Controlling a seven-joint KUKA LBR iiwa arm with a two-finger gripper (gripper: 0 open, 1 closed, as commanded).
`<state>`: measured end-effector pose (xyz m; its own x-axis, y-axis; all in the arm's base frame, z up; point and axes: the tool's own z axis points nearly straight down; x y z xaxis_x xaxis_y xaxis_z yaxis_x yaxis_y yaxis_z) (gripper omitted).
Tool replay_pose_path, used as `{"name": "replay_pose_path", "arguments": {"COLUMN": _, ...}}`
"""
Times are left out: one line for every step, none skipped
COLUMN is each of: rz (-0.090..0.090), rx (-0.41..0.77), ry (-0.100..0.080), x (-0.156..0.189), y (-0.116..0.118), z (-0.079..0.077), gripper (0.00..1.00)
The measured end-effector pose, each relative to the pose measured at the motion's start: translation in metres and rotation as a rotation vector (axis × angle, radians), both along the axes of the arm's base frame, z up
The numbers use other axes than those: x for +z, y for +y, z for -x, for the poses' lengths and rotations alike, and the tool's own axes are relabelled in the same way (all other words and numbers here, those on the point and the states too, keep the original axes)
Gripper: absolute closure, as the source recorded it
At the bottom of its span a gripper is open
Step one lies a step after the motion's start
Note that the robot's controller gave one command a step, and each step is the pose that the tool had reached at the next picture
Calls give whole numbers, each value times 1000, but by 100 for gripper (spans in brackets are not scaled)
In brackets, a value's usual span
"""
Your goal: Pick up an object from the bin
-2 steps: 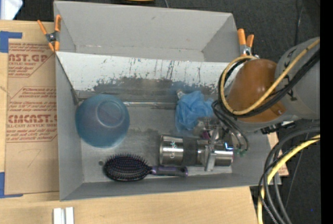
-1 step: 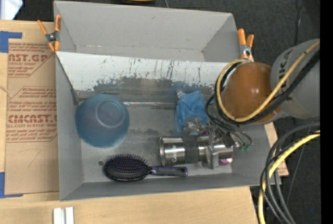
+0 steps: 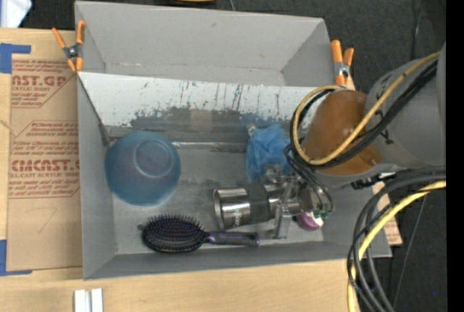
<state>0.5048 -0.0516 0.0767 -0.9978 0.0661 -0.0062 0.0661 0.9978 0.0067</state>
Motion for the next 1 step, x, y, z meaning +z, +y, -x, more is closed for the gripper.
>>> {"name": "replay_pose_path", "arguments": {"rz": 3, "rx": 42, "ry": -11, "x": 0, "y": 5, "z": 2, "gripper": 0}}
